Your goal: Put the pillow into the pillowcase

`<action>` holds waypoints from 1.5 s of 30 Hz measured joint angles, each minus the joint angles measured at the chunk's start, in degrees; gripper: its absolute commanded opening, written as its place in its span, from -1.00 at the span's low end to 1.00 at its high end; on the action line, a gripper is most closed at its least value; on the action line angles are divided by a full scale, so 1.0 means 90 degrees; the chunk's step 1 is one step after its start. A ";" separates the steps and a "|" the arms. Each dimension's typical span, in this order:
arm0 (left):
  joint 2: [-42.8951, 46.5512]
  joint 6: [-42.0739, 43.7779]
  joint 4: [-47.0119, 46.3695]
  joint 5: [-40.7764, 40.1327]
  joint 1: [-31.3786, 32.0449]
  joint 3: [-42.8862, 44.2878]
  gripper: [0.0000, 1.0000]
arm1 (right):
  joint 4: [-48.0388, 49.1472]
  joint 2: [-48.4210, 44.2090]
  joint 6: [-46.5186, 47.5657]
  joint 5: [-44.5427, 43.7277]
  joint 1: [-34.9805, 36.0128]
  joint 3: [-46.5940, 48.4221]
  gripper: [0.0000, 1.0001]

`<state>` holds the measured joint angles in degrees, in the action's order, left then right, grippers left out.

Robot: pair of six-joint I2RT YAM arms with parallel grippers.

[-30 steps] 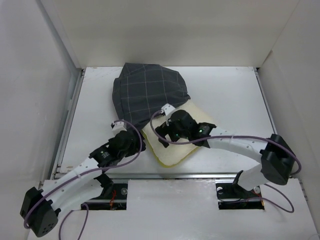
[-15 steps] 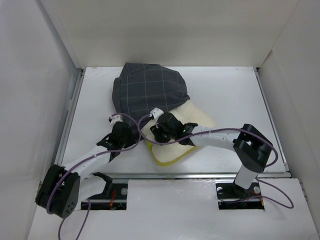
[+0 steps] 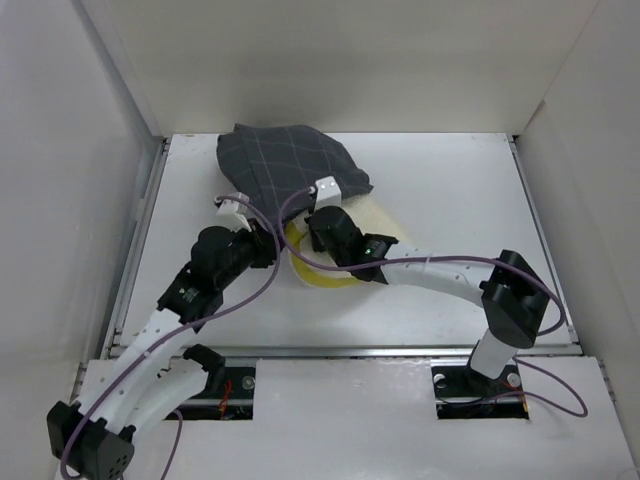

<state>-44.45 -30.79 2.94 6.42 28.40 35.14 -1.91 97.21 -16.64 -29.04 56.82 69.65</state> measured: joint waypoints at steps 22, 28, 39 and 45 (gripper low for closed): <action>0.0505 0.0163 0.1608 0.1110 0.0423 0.1887 -1.00 | 0.3932 0.1632 -0.0155 -0.2902 0.0236 0.1797 -1.00; 0.0772 -0.0100 0.1800 0.1158 0.0447 0.1887 0.43 | 0.3900 0.1613 -0.0367 -0.2426 0.0228 0.1800 0.27; 0.0622 -0.0321 0.2353 0.0374 0.0714 0.1962 1.00 | 0.2183 -0.0423 -0.0702 -0.1151 -0.0117 -0.0423 0.99; -0.0505 -0.0306 0.2365 -0.0801 0.0675 0.2091 1.00 | 0.1224 -0.0673 -0.0959 -0.0342 -0.0758 -0.0510 0.99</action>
<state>-48.99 -33.54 24.23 -0.80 34.48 53.95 9.10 91.15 -25.28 -32.12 50.00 65.06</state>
